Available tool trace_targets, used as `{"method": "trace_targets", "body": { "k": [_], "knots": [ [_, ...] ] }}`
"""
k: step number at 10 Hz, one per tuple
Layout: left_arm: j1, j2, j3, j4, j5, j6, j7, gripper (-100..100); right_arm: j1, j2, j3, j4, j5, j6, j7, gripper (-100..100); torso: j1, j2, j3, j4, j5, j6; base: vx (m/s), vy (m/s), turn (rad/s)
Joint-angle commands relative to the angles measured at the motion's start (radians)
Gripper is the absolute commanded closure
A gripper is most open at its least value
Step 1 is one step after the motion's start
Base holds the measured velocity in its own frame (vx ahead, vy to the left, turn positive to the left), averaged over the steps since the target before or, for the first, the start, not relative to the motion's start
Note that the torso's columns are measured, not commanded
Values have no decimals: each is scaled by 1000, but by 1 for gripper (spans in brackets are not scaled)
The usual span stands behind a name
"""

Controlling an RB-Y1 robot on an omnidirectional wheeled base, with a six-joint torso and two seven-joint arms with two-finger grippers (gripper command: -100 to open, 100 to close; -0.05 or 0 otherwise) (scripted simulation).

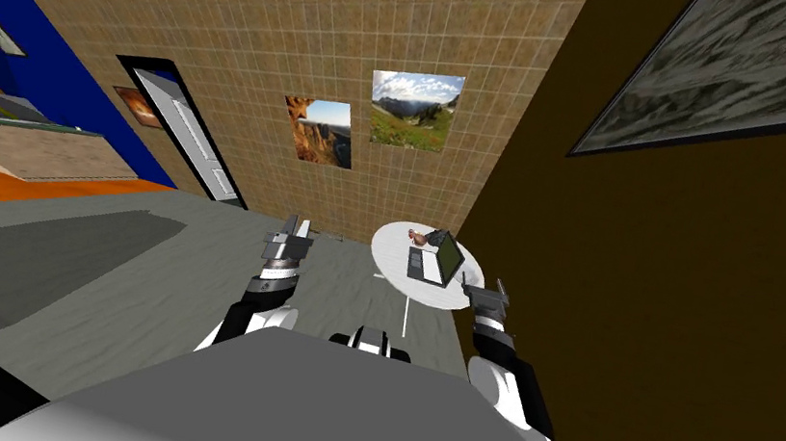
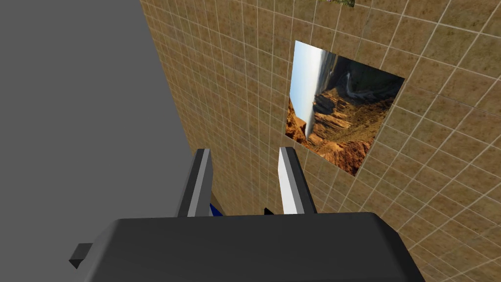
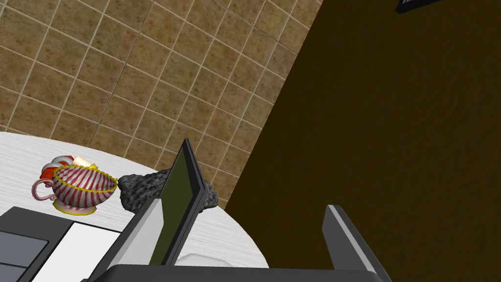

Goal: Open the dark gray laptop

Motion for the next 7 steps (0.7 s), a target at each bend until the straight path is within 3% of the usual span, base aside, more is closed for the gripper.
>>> {"method": "trace_targets", "body": {
  "k": [1,6,7],
  "knots": [
    [0,0,0,0,0,0,0,0,-9,2,-10,26,-74,9,-61,-100,-2,0,0,0,0,1,-2,-96,108],
    [0,0,0,0,0,0,0,0,-23,25,-32,64,-203,35,-166,-100,1,0,0,0,0,1,-7,-77,181],
    [0,0,0,0,0,0,0,0,-27,36,-39,76,-233,43,-194,-100,0,0,0,0,0,0,-7,-119,355]
  ]
}}
